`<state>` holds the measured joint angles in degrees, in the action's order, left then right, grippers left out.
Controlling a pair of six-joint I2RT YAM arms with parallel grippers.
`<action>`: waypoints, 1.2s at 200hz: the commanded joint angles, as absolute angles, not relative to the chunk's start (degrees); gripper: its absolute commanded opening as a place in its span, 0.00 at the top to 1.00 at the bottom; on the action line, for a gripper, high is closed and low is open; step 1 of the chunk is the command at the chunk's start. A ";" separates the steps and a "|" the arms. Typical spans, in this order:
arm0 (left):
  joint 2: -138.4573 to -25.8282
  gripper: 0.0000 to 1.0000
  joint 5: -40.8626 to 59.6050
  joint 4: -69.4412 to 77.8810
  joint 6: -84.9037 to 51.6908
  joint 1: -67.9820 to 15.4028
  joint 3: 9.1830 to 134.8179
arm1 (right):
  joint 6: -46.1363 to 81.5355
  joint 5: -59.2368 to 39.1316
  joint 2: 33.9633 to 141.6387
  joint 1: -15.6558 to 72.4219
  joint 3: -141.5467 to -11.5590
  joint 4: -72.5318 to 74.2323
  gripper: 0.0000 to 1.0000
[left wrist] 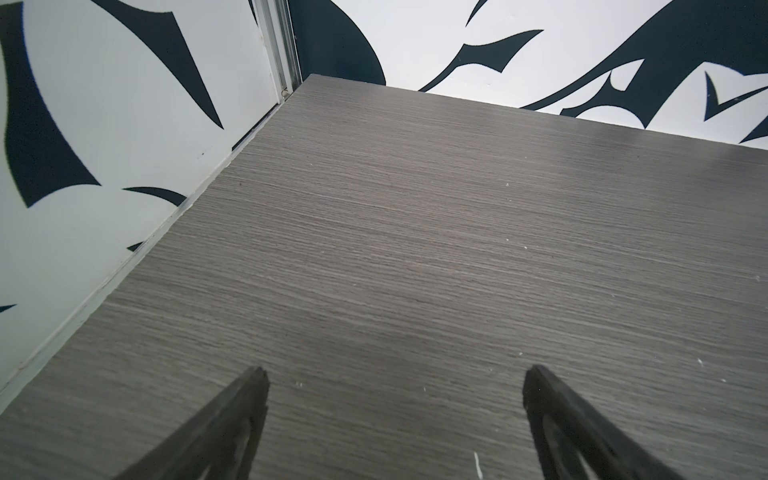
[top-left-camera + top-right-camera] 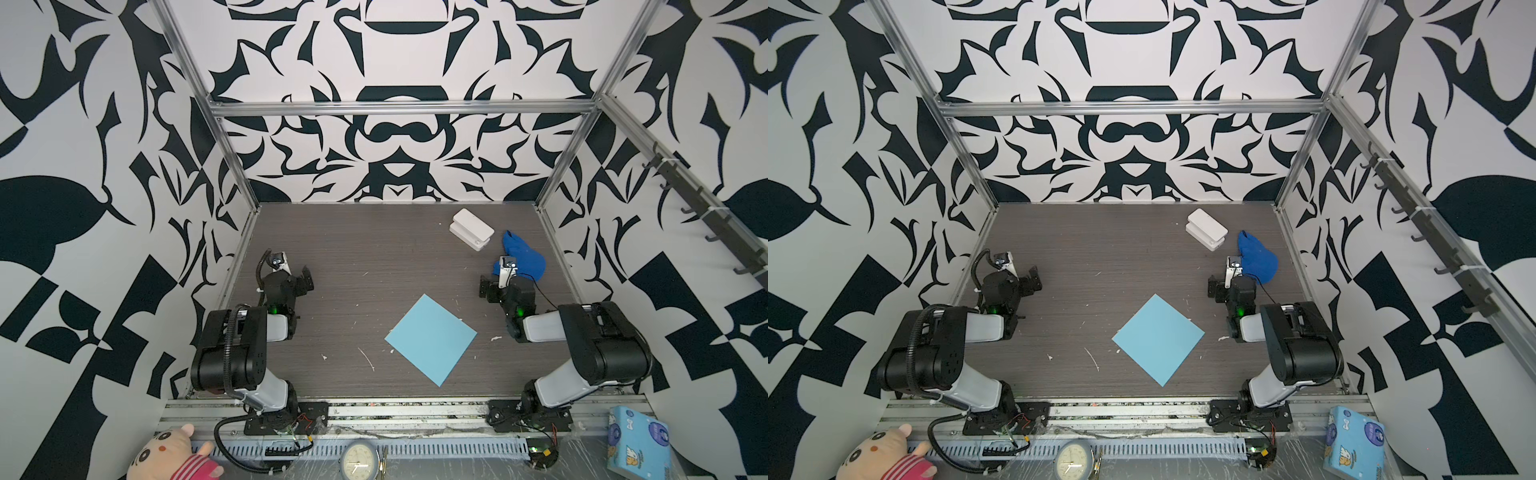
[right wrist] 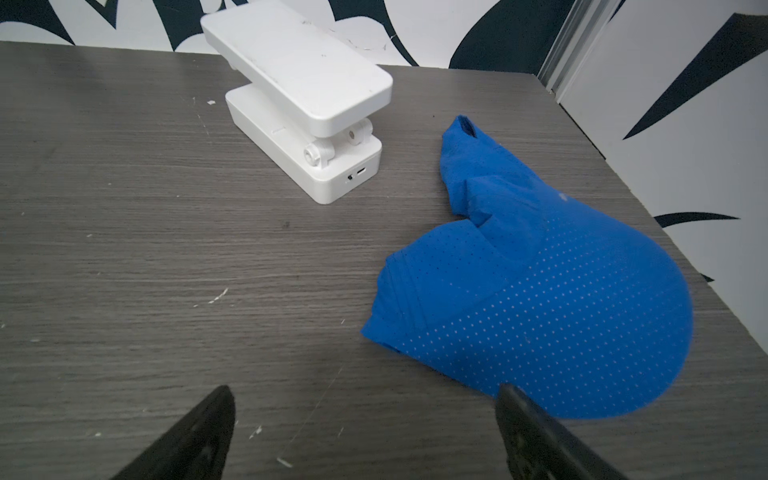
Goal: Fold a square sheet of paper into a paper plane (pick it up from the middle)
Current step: 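Move both grippers from rest toward the light-blue paper sheet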
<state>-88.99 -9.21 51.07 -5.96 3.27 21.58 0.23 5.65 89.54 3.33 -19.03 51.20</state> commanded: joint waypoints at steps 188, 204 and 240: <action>-82.18 0.01 7.43 -16.73 -36.35 -18.02 55.74 | 47.79 -6.53 69.04 31.85 -40.66 -19.78 0.13; -82.19 0.01 7.20 -16.46 -36.38 -18.27 55.17 | 50.96 -6.49 68.06 33.86 -37.92 -18.48 0.14; -82.45 0.01 6.82 -15.12 -36.22 -18.28 54.01 | 54.63 -6.42 69.76 36.16 -35.21 -13.92 0.15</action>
